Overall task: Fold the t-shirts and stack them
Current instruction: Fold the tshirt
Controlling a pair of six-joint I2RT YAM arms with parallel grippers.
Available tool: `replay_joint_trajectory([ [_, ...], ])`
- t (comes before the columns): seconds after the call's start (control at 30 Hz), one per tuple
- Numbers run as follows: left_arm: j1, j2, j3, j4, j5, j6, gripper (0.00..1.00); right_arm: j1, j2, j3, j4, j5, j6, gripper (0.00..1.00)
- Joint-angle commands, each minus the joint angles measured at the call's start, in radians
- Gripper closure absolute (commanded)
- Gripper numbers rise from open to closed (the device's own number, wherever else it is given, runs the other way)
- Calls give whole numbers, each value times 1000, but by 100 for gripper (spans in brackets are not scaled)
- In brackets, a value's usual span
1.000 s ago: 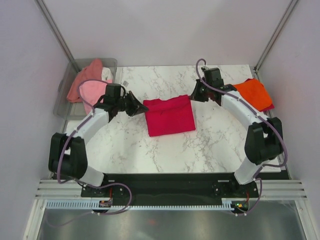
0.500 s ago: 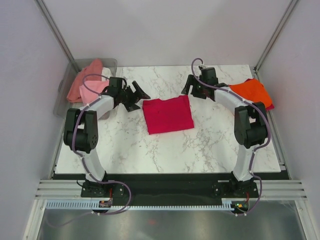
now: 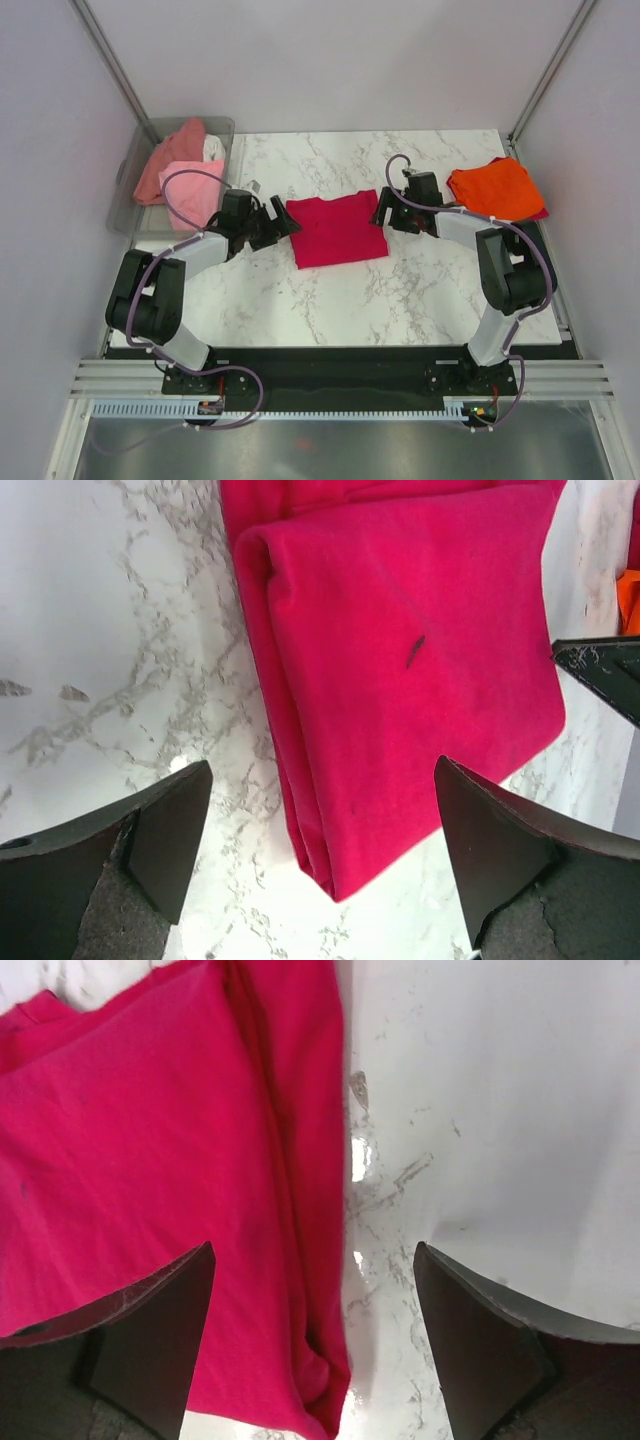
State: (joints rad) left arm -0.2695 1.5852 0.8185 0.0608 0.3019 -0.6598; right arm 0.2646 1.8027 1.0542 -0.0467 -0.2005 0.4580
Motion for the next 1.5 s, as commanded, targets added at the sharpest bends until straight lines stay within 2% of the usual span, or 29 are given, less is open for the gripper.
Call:
replay_joint_trajectory([
  [0.0,3,-1,-24,177,-47,75,1,4,-32,-34,136,45,19,11],
  [0.07,0,-13,-60,221,-47,78,0,5,-46,-69,174,64,21,4],
  [0.2,-4,-27,-114,277,-35,63,0,5,-78,-102,186,107,5,3],
  [0.4,-5,-37,-113,286,-23,52,1,-2,-123,-97,111,278,-28,14],
  [0.57,-7,-4,-102,289,-20,46,4,-2,-105,-77,95,282,-39,18],
  [0.73,-8,-4,-108,304,-4,31,5,-8,-121,-40,7,577,-97,15],
  [0.8,-8,-13,-111,304,-7,28,5,-5,-115,-34,10,657,-187,15],
  [0.87,-8,-19,-113,304,-4,25,6,-7,-76,33,-47,772,-243,16],
  [1.03,-10,-40,-119,304,-10,25,6,-5,102,315,-277,927,-343,35],
  [1.23,-10,-45,-117,304,5,14,6,-5,236,427,-315,1081,-441,38],
  [1.3,-10,-42,-116,304,3,9,6,-7,268,438,-318,1113,-449,43],
  [1.47,-10,-37,-116,303,-1,11,6,-7,345,486,-335,1139,-447,44],
])
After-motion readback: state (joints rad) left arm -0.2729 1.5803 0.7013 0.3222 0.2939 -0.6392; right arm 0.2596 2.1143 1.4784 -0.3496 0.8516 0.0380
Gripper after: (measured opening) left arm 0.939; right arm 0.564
